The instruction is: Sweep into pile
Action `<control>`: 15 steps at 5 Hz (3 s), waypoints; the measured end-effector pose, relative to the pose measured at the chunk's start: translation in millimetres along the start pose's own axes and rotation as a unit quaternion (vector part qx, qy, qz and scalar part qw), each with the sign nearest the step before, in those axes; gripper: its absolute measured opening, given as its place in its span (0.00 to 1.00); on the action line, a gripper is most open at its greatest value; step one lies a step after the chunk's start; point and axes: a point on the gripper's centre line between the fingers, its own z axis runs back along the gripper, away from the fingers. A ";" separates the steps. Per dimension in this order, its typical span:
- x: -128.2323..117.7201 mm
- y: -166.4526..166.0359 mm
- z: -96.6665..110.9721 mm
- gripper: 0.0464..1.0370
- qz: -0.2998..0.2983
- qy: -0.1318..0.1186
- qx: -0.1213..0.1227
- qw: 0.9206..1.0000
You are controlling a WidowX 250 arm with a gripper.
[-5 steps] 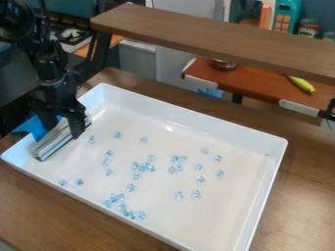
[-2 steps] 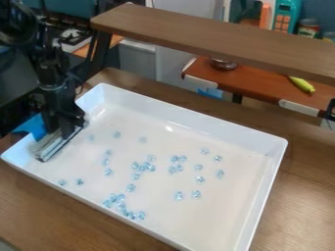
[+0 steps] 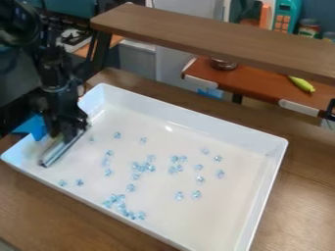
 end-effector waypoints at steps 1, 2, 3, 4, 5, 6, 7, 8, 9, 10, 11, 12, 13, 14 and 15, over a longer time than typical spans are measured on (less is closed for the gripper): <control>-2.2 -33.3 2.5 0.29 -0.001 0.029 -0.030 0.999; -5.9 -74.5 6.9 0.29 -0.013 0.053 -0.059 0.997; -7.0 -105.2 9.3 0.29 -0.016 0.060 -0.076 0.995; -6.5 -140.1 10.6 0.29 -0.023 0.064 -0.085 0.994; -5.1 -170.4 12.4 0.29 -0.029 0.057 -0.092 0.994; -4.0 -200.7 11.8 0.29 -0.041 0.043 -0.095 0.994; -6.0 -218.8 12.0 0.29 -0.043 0.043 -0.102 0.993; -9.0 -238.2 13.3 0.29 -0.047 0.042 -0.115 0.991; -15.3 -264.7 16.2 0.29 -0.068 0.043 -0.129 0.988; -19.1 -270.4 17.7 0.29 -0.072 0.050 -0.139 0.986; -19.5 -258.1 50.6 0.29 -0.081 0.038 -0.166 0.982; -11.3 -215.3 86.2 0.29 -0.060 0.015 -0.191 0.980; -14.1 -178.7 105.1 0.29 -0.056 0.012 -0.206 0.977; -3.5 -127.0 112.2 0.29 -0.035 -0.009 -0.179 0.983; 9.8 -83.6 97.2 0.29 -0.011 -0.008 -0.157 0.988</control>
